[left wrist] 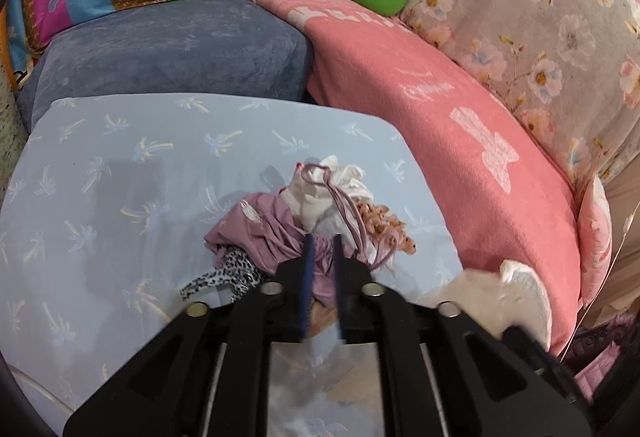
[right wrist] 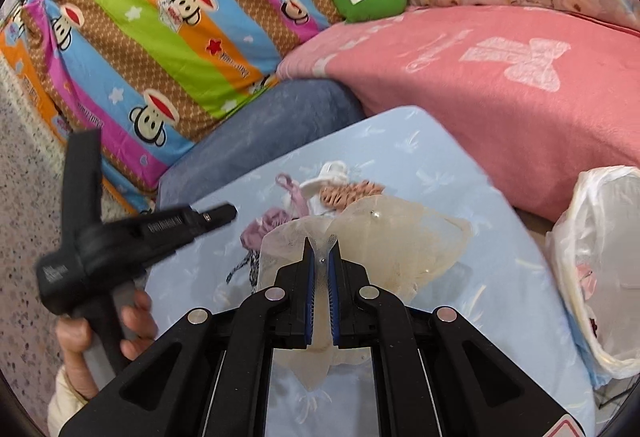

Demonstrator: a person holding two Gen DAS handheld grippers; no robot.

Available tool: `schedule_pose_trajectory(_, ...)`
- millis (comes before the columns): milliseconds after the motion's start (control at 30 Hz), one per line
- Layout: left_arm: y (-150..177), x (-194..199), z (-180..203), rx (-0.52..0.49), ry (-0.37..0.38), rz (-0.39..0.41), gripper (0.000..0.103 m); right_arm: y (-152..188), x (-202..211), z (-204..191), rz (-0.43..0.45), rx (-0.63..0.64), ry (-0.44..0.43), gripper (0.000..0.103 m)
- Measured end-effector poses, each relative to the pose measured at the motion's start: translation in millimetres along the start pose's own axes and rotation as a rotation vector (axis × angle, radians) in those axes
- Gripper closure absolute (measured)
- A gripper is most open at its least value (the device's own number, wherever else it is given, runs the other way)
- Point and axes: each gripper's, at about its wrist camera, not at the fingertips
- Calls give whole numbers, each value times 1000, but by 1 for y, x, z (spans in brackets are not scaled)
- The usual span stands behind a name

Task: Collect trash
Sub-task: 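Grasp the purple pouch with the left tool while the right grasps beige tulle, then lift the purple pouch and beige tulle toward the bin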

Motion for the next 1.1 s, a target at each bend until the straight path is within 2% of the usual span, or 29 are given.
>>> schedule_pose_trajectory(67,6,-2,5,-17,-26,7,39,-3,6,8,13,-16,8,97)
schedule_pose_trajectory(100,9,-4,9,-30,-40,24,35,-4,8,11,19,-22,13,97)
schedule_pose_trajectory(333,24,-32,35,-184,-105,-1,33,-11,10,33,30,-64,30,97)
schedule_pose_trajectory(433,25,-44,38,-206,-134,-14,33,-10,6,38,23,-72,32,97)
schedule_pose_trajectory(500,24,-47,36,-195,-142,-12,39,-8,3,40,16,-74,31,97)
schedule_pose_trajectory(567,21,-50,32,-171,-124,-27,57,-6,1,41,10,-74,30,97)
schedule_pose_trajectory(600,21,-51,32,-163,-121,-34,61,-6,-1,42,6,-75,30,97)
schedule_pose_trajectory(633,21,-51,31,-153,-116,-41,70,-5,-2,42,3,-75,30,97)
schedule_pose_trajectory(667,21,-51,30,-144,-111,-48,75,-5,-2,42,1,-76,28,97)
schedule_pose_trajectory(700,20,-50,29,-134,-110,-51,76,-4,-3,42,0,-77,26,97)
schedule_pose_trajectory(733,21,-48,29,-127,-108,-47,84,-5,-2,42,-1,-77,25,97)
schedule_pose_trajectory(900,18,-23,34,-93,-85,-16,86,-9,9,39,22,-70,13,97)
schedule_pose_trajectory(933,17,-16,36,-91,-78,-6,93,-10,12,38,31,-69,8,97)
schedule_pose_trajectory(1100,15,11,55,-104,-42,34,94,-16,30,36,68,-70,-6,97)
Point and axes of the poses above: each gripper's, at about its wrist camera, not at the fingertips, and x roughly against the way its jaws point, z to its right, y to its underside, and after that the axes turned 1 degree about x, right-handed
